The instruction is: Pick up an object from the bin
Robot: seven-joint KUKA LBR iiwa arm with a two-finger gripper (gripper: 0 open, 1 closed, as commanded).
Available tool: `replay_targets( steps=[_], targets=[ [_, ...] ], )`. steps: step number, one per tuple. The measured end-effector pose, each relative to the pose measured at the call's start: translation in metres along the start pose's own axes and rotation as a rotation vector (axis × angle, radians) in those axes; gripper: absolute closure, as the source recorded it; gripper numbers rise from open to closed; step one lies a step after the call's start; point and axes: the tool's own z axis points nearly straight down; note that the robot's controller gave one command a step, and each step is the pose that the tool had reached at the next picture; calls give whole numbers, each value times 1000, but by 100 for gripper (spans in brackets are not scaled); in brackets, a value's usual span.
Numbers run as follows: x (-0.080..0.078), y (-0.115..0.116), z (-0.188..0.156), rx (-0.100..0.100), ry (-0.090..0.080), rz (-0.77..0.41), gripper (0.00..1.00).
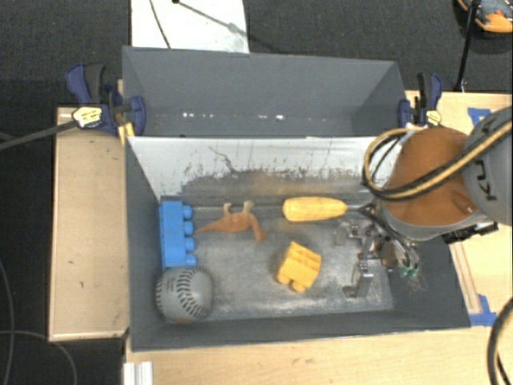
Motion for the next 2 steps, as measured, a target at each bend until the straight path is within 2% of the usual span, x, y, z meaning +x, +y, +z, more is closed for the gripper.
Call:
replay_targets(
  steps=[1, 2],
  targets=[
    [-2, 0, -4, 1, -8, -1, 0],
    [-15, 58, 39, 1, -10, -101, 0]
  ],
)
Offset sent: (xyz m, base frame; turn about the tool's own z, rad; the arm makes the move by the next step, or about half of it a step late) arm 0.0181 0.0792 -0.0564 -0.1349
